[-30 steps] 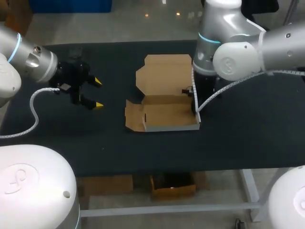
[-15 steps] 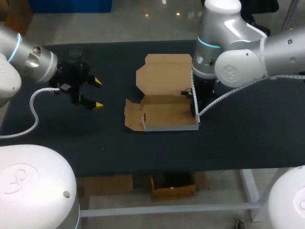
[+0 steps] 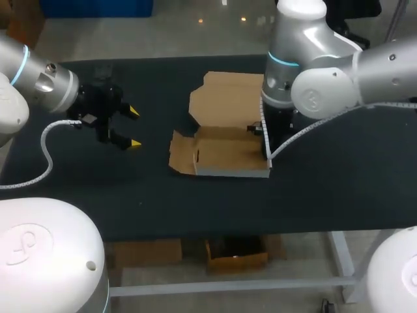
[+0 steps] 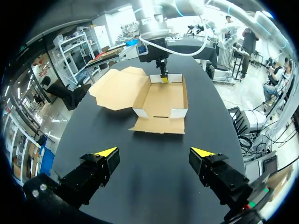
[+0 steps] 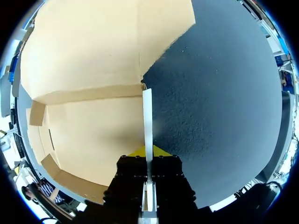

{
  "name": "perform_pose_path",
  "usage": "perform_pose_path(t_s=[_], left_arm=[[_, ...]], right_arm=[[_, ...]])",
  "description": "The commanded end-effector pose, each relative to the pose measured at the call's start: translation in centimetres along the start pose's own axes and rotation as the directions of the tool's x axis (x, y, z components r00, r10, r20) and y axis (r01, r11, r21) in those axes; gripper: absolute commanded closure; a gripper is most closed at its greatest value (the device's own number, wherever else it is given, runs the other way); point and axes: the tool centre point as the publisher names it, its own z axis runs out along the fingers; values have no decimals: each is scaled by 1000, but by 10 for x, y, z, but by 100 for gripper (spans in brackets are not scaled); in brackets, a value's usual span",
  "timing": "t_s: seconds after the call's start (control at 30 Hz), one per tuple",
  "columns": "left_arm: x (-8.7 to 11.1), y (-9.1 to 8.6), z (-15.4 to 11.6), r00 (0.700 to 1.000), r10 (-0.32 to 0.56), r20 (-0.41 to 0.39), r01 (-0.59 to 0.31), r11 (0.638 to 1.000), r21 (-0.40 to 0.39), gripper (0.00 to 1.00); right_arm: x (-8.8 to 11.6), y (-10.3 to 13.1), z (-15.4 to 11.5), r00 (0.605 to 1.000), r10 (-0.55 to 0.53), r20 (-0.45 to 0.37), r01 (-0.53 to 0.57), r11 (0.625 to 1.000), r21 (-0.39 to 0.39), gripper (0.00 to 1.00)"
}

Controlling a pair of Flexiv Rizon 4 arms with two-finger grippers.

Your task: Assemble the packaging by folding the flat box into shape, placing the metal phone stand inside, and closing the box properly

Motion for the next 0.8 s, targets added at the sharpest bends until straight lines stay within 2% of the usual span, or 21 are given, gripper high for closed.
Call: perform_pose_path(t_s=[0.03, 0.37, 0.8], left_arm=[[0, 0, -1, 1000, 0, -2, 0, 1000, -2, 0], [0, 0, -1, 1000, 0, -2, 0, 1000, -2, 0], [0, 0, -1, 1000, 0, -2, 0, 1000, -2, 0]], right_arm=[[5, 3, -2, 1000, -9, 26, 9, 1000, 7, 100], [4, 2, -9, 993, -69, 100, 69, 998, 4, 100], [-1, 2, -5, 972, -85, 217, 80, 996, 30, 100]])
